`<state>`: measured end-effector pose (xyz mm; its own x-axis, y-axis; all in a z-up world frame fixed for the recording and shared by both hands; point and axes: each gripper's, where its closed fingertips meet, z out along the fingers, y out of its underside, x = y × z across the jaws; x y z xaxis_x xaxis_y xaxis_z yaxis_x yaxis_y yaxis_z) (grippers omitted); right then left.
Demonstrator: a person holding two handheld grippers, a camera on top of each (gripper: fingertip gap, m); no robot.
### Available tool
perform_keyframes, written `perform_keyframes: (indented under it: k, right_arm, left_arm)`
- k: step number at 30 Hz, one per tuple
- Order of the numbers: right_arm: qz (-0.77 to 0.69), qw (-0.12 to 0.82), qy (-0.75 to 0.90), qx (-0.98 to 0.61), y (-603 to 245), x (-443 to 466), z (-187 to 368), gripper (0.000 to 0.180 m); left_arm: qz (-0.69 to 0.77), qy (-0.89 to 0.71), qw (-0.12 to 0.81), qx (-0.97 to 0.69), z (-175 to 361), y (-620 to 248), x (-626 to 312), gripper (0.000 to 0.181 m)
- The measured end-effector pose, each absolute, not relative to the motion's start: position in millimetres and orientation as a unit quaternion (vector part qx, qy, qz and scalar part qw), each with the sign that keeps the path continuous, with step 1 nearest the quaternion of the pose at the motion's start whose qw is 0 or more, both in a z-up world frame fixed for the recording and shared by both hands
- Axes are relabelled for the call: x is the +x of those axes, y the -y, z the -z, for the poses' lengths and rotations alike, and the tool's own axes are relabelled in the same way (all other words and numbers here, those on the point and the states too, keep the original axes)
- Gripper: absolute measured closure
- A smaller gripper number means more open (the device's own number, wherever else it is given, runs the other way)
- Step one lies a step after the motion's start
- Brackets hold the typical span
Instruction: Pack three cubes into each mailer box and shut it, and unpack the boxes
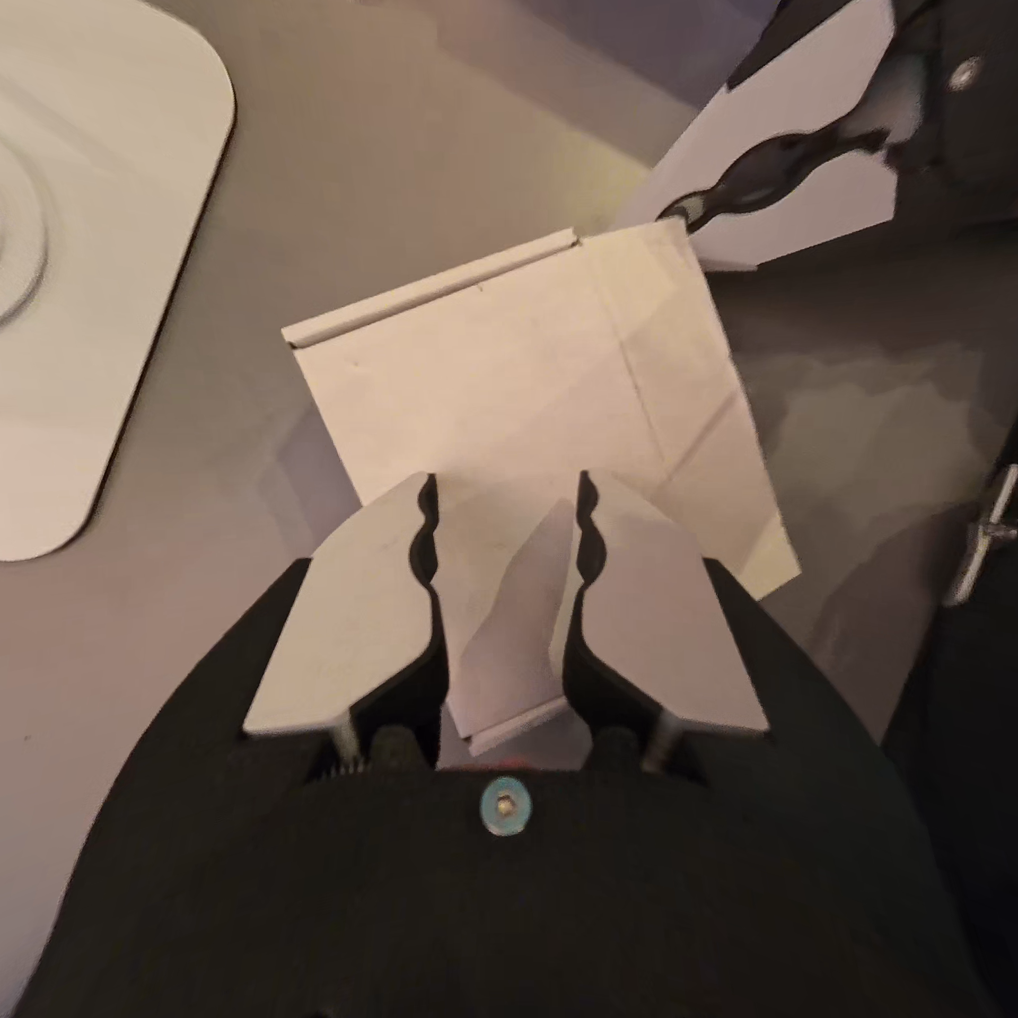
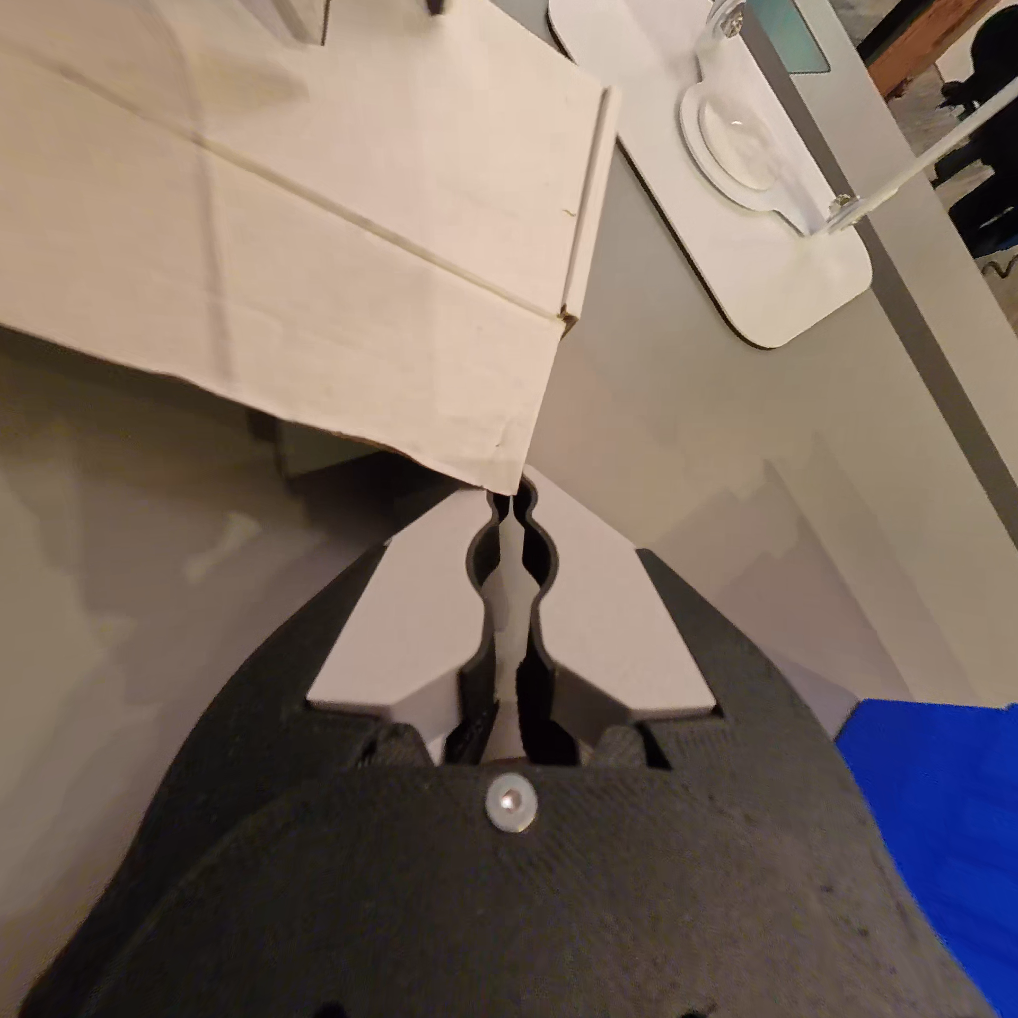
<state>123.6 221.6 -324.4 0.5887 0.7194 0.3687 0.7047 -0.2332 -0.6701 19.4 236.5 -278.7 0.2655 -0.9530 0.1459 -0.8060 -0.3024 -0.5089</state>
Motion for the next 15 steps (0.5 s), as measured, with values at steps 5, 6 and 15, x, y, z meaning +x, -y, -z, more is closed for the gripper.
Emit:
perform_keyframes:
  k: [5, 6, 15]
  right_arm:
    - [-0.035, 0.419, 0.449, -0.788, -219.1, 119.9, 325.2, 0.180]
    - [-0.038, 0.417, 0.451, -0.788, -217.9, 118.9, 324.6, 0.180]
    - [-0.064, 0.410, 0.453, -0.789, -212.7, 113.3, 325.6, 0.180]
  left_arm:
    - [0.204, -0.572, 0.177, -0.775, 281.8, -235.4, 17.6, 0.130]
    - [0.203, -0.571, 0.182, -0.774, 282.2, -235.9, 16.8, 0.131]
    - [0.196, -0.573, 0.199, -0.771, 283.9, -234.7, 14.6, 0.130]
